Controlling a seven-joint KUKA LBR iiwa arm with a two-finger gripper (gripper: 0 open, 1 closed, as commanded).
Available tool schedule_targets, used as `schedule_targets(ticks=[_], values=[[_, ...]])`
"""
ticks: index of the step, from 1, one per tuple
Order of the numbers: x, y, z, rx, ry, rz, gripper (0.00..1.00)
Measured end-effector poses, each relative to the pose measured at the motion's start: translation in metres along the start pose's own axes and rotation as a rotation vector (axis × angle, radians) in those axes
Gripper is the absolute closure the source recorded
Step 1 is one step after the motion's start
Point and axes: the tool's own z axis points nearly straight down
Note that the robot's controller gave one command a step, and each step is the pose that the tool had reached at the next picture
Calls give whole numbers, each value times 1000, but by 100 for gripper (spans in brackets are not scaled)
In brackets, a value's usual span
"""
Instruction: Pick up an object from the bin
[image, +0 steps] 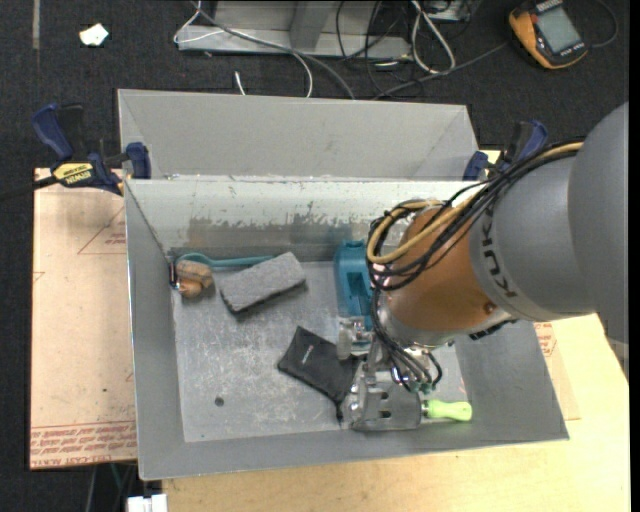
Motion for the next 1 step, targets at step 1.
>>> schedule_targets(ticks=[1], values=[[-19, 45, 16, 6, -9, -10, 100]])
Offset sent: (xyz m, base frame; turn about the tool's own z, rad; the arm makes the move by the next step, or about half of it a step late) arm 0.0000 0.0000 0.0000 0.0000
